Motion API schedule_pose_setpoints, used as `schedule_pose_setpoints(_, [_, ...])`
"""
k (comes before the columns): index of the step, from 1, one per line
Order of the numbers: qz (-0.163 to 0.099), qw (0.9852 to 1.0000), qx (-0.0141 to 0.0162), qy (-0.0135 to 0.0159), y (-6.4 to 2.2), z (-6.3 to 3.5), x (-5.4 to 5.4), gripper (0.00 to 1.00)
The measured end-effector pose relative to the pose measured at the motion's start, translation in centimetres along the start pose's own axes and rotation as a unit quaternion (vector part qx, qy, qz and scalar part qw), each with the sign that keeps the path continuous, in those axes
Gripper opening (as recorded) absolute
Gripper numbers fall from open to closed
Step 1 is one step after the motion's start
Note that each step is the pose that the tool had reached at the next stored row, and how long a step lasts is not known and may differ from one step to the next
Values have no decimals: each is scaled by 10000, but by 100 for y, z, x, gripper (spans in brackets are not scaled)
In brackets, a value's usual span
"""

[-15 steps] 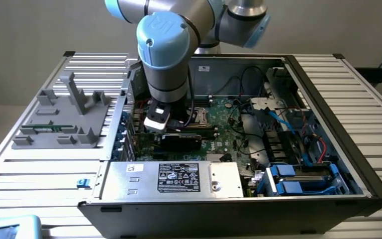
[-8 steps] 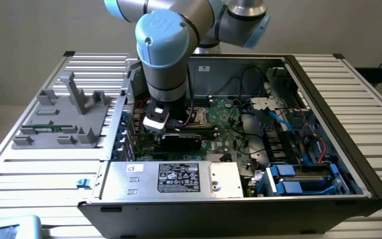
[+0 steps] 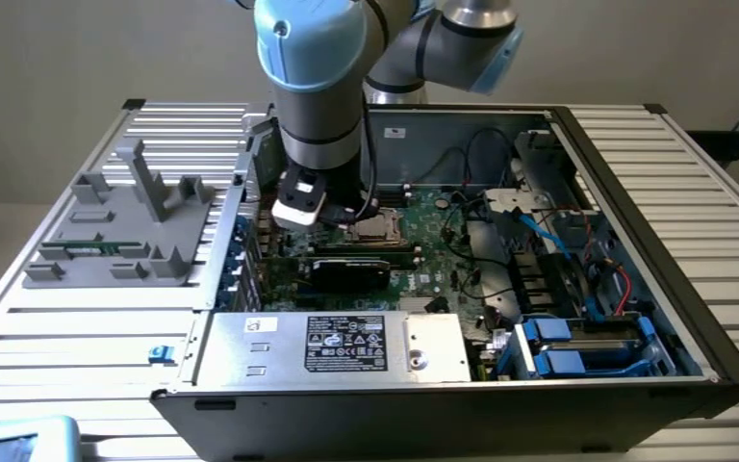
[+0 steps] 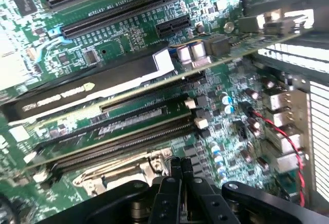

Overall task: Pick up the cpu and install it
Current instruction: 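Install the second cpu locking lever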

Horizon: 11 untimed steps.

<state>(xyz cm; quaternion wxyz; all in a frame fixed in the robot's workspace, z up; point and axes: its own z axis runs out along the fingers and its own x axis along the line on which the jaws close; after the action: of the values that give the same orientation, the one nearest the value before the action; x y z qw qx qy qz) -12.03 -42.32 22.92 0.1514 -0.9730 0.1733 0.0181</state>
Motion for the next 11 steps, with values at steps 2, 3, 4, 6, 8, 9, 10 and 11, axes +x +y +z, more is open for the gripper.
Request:
schedule_pose_setpoints(2, [0, 10000, 0, 0, -27, -86, -6, 11])
schedule_pose_setpoints(3, [0, 10000, 0, 0, -41, -128, -6, 11])
schedule_pose_setpoints(4, [0, 10000, 0, 0, -56, -171, -3, 11])
schedule_pose_setpoints(6, [0, 10000, 0, 0, -91, -256, 12, 11])
schedule_pose_setpoints(8, [0, 10000, -1, 0, -132, -343, 35, 11])
schedule_pose_setpoints(9, [-1, 10000, -5, 2, -157, -372, 37, 11])
schedule_pose_setpoints(10, [0, 10000, -27, 10, -178, -387, 34, 11])
schedule_pose_setpoints(11, [-1, 10000, -63, 23, -197, -395, 30, 11])
